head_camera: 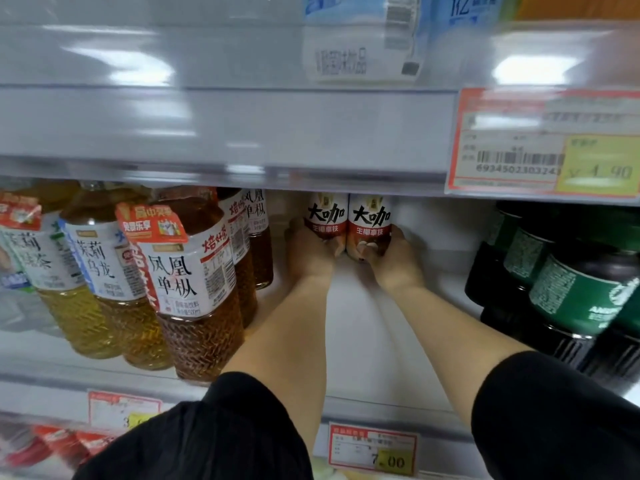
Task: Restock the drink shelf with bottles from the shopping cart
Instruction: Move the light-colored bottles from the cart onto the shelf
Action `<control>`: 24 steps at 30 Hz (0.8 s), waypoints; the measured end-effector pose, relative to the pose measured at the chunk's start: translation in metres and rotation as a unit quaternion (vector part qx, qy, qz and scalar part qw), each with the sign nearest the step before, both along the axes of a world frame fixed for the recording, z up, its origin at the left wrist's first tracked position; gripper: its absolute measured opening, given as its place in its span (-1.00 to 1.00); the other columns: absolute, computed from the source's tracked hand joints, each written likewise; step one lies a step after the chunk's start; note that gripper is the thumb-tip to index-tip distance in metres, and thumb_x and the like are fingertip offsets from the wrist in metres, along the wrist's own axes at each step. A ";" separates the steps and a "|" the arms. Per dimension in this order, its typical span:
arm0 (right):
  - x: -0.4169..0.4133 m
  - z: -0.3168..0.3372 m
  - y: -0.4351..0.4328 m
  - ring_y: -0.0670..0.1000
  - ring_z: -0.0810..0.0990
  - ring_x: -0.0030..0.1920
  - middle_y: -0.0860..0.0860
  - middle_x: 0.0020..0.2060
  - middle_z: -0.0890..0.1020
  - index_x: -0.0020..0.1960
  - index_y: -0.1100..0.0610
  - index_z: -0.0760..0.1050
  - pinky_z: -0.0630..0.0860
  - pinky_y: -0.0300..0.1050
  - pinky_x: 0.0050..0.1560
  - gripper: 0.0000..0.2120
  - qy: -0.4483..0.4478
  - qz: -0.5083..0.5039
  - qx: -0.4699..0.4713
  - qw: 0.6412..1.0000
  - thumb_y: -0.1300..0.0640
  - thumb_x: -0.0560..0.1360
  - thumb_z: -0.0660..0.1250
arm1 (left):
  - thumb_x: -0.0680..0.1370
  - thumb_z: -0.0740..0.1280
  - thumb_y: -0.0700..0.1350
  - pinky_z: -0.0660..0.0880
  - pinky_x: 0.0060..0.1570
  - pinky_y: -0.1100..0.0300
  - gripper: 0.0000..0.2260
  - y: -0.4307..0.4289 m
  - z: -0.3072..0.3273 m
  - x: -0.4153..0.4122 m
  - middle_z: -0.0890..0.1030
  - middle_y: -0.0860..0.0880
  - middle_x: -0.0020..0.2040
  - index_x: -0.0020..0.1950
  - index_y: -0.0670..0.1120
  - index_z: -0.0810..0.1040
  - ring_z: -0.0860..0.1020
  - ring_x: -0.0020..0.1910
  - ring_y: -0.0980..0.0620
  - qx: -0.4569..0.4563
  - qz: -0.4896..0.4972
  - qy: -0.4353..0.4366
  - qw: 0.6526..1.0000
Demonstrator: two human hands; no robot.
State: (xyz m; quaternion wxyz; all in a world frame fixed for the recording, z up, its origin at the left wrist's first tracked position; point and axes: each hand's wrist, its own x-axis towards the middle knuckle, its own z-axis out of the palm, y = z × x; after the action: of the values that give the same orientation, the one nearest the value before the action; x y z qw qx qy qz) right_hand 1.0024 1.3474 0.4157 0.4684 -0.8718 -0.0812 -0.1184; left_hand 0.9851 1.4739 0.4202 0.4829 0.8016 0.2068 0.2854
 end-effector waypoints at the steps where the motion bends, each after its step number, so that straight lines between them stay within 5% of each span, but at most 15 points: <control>1: 0.000 -0.001 -0.001 0.17 0.58 0.09 0.09 0.11 0.61 0.20 0.09 0.39 0.51 0.09 0.12 -0.64 0.000 0.000 0.003 1.000 0.04 0.45 0.36 | 0.29 0.52 -0.13 0.50 0.10 -0.04 -0.45 0.000 -0.001 0.001 0.54 -0.18 0.17 0.20 -0.20 0.41 0.53 0.14 -0.17 0.001 0.002 0.000 1.000; 11: 0.001 0.004 -0.003 0.17 0.56 0.13 0.09 0.14 0.60 0.23 0.10 0.38 0.50 0.04 0.12 -0.58 0.016 0.008 -0.025 1.000 0.02 0.43 0.38 | 0.31 0.52 -0.10 0.51 0.11 -0.05 -0.42 0.002 -0.004 0.002 0.53 -0.20 0.19 0.23 -0.20 0.38 0.53 0.15 -0.17 0.017 -0.018 0.006 1.000; 16: -0.038 0.024 -0.013 0.15 0.56 0.06 0.10 0.07 0.58 0.16 0.18 0.38 0.37 -0.16 -0.15 -0.59 0.003 0.041 -0.079 0.996 0.01 0.42 0.39 | 0.47 0.38 -0.09 0.48 0.13 0.07 -0.59 -0.021 0.023 -0.038 0.54 -0.16 0.18 0.26 -0.19 0.40 0.51 0.13 -0.12 0.102 -0.076 0.104 0.986; 18: -0.072 0.033 -0.021 0.15 0.59 0.00 0.09 -0.02 0.63 0.06 0.15 0.49 0.45 -0.13 -0.16 -0.75 -0.037 0.084 -0.106 0.990 0.08 0.43 0.37 | 0.50 0.35 -0.13 0.45 0.04 0.17 -0.69 -0.033 0.035 -0.077 0.56 -0.07 0.08 0.22 -0.16 0.46 0.51 0.03 -0.03 0.080 -0.125 0.072 0.986; 21: -0.138 0.038 -0.035 0.07 0.62 -0.02 0.07 -0.05 0.67 0.08 0.14 0.58 0.53 -0.05 0.05 -0.79 -0.078 0.142 -0.096 0.982 0.17 0.45 0.35 | 0.51 0.33 -0.21 0.47 0.16 0.12 -0.68 -0.038 0.034 -0.157 0.53 0.00 0.10 0.27 -0.11 0.46 0.53 0.08 0.03 0.040 -0.186 -0.038 0.981; 24: -0.206 0.031 -0.040 -0.15 0.59 -0.16 -0.07 -0.15 0.67 0.06 0.07 0.60 0.47 -0.38 -0.05 -0.81 -0.134 0.194 -0.094 0.967 0.17 0.45 0.37 | 0.54 0.31 -0.21 0.50 0.09 0.22 -0.75 -0.027 0.011 -0.239 0.54 0.12 0.05 0.19 0.00 0.49 0.55 0.00 0.22 0.079 -0.214 -0.124 0.966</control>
State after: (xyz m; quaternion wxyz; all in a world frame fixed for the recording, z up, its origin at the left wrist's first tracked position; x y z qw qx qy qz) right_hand 0.7962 1.3071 0.4463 0.3836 -0.8553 -0.3219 -0.1330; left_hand 0.7465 1.4472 0.4315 0.4897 0.8212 -0.0542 0.2879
